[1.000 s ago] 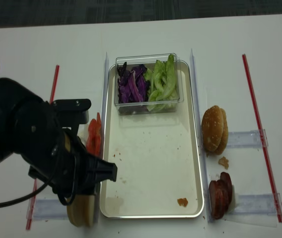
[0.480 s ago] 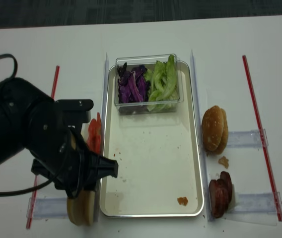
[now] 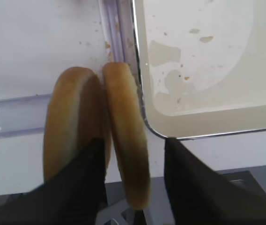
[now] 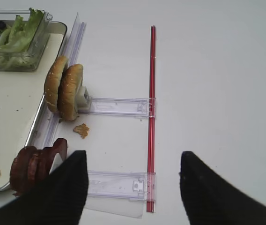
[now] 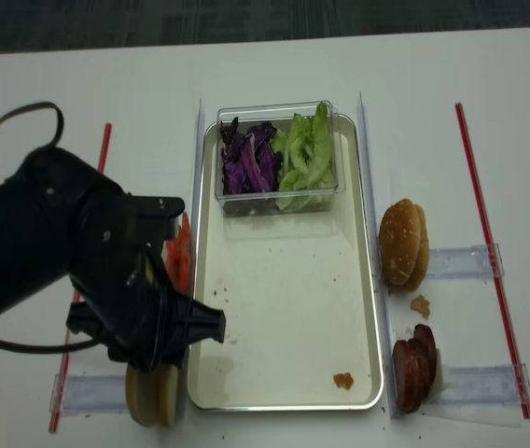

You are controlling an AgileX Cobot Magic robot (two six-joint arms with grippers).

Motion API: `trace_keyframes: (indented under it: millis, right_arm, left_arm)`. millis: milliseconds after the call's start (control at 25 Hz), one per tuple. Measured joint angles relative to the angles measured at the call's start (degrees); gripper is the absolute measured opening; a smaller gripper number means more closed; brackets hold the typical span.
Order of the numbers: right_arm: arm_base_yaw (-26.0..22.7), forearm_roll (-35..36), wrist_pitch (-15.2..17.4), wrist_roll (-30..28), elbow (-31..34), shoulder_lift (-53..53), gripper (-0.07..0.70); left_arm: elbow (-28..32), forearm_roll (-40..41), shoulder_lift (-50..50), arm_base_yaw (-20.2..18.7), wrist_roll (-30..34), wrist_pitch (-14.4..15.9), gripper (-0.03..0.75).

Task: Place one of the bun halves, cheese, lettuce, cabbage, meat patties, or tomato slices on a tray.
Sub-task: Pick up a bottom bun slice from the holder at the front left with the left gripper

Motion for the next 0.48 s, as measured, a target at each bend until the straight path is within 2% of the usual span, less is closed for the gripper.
trace_keyframes:
  millis: [280,480]
  right_arm:
    - [0.0,0.0,0.0,0.0,0.0,0.0,0.477]
    - [0.0,0.0,0.0,0.0,0.0,0.0,0.477]
  left_arm:
    - [0.0,0.0,1.4,0.0,0.2,0.1,0.282]
    - [0.0,0.7,1.4,0.0,0.2,0.1,0.221]
